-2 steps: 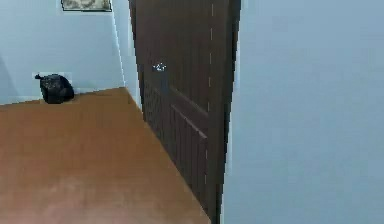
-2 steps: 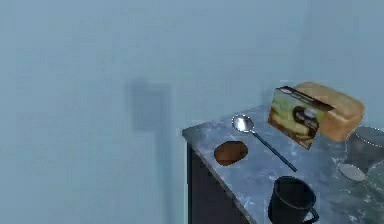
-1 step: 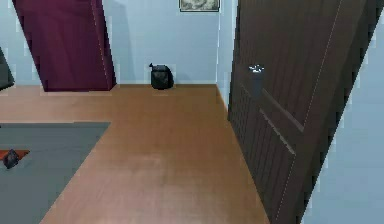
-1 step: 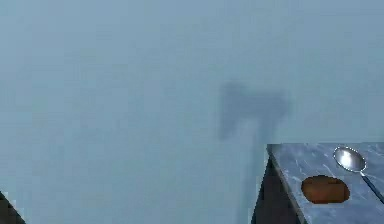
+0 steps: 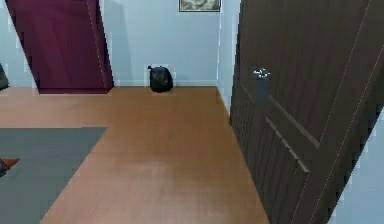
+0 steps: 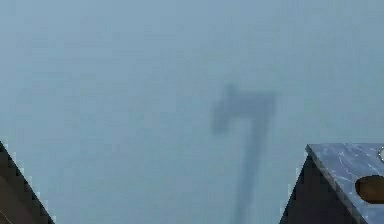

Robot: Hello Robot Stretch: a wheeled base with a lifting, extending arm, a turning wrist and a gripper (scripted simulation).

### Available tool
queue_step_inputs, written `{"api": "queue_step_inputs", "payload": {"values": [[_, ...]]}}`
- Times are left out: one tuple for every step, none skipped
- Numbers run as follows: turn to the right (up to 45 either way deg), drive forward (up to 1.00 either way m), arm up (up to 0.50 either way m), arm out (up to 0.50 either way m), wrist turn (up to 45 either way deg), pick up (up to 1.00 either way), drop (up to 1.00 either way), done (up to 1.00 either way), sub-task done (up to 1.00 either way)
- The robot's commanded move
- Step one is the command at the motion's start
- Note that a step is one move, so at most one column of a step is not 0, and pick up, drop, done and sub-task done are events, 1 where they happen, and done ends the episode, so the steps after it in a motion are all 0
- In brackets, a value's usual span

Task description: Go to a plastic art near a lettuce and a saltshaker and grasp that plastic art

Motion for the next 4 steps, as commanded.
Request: {"api": "queue_step_inputs", "payload": {"values": [[45.0, 0.00, 0.00, 0.00, 0.0, 0.00, 0.00, 0.00, 0.00], [45.0, 0.00, 0.00, 0.00, 0.0, 0.00, 0.00, 0.00, 0.00], [21.0, 0.00, 0.00, 0.00, 0.0, 0.00, 0.00, 0.00, 0.00], [45.0, 0.00, 0.00, 0.00, 0.0, 0.00, 0.00, 0.00, 0.00]]}}
